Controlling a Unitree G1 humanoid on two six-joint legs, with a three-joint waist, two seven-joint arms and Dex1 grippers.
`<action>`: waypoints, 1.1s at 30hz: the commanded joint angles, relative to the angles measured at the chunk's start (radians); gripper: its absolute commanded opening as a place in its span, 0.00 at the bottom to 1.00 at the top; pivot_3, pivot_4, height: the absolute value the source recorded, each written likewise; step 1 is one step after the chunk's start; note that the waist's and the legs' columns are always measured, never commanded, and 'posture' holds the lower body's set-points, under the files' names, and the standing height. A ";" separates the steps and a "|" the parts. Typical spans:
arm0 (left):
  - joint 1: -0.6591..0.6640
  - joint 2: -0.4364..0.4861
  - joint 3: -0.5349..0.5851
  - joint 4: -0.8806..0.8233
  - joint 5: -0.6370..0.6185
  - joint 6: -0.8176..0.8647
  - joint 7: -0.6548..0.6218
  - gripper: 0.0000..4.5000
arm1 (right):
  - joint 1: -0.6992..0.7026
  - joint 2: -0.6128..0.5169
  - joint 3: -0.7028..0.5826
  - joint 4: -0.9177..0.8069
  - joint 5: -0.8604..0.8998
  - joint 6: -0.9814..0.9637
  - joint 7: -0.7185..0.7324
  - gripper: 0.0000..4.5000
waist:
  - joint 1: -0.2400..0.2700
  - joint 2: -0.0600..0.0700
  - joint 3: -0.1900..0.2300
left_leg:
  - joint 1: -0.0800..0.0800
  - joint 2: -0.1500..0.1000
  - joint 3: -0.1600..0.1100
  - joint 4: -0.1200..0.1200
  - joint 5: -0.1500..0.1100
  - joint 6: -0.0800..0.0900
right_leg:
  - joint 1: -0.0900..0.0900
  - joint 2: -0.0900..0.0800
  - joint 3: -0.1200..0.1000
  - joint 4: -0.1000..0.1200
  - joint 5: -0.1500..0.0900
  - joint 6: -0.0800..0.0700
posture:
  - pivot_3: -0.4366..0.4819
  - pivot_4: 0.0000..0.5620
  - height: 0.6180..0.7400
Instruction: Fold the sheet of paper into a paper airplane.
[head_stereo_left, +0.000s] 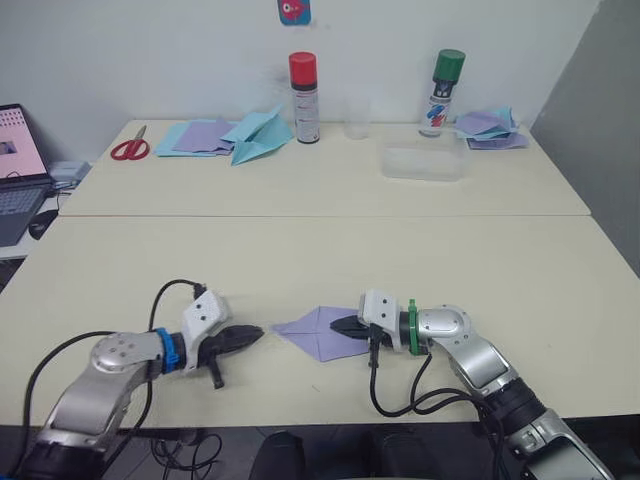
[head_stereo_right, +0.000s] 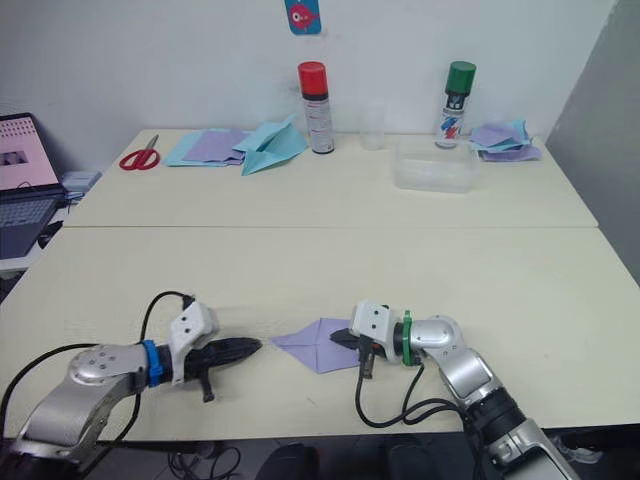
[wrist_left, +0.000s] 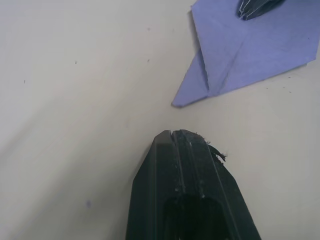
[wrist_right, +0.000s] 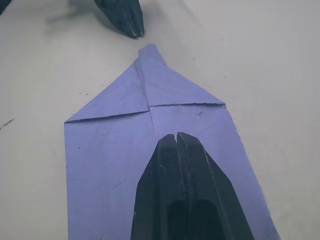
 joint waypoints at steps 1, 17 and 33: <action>-0.051 -0.045 0.029 -0.120 -0.081 0.050 0.039 0.00 | 0.002 -0.013 0.009 0.026 -0.007 0.011 0.021 0.00 | 0.002 -0.001 0.001 | 0.000 0.000 0.000 0.000 0.000 0.000 | 0.000 0.000 0.000 0.000 0.000 0.000 | 0.48 0.27 1.00; -0.143 -0.107 -0.257 0.044 0.157 -0.020 0.071 0.00 | -0.008 -0.023 -0.054 -0.094 0.060 0.039 0.040 0.04 | 0.004 -0.004 0.004 | -0.001 -0.001 0.000 -0.001 0.000 0.000 | 0.000 0.000 0.000 -0.001 0.000 0.001 | 0.48 0.27 1.00; -0.162 -0.103 -0.265 0.100 0.160 -0.056 0.031 0.00 | 0.028 -0.301 -0.084 0.118 -0.059 -0.822 0.174 0.92 | 0.004 -0.003 0.004 | 0.001 -0.002 0.000 0.000 0.000 0.000 | 0.002 0.000 0.001 -0.001 0.000 0.002 | 0.48 0.27 1.00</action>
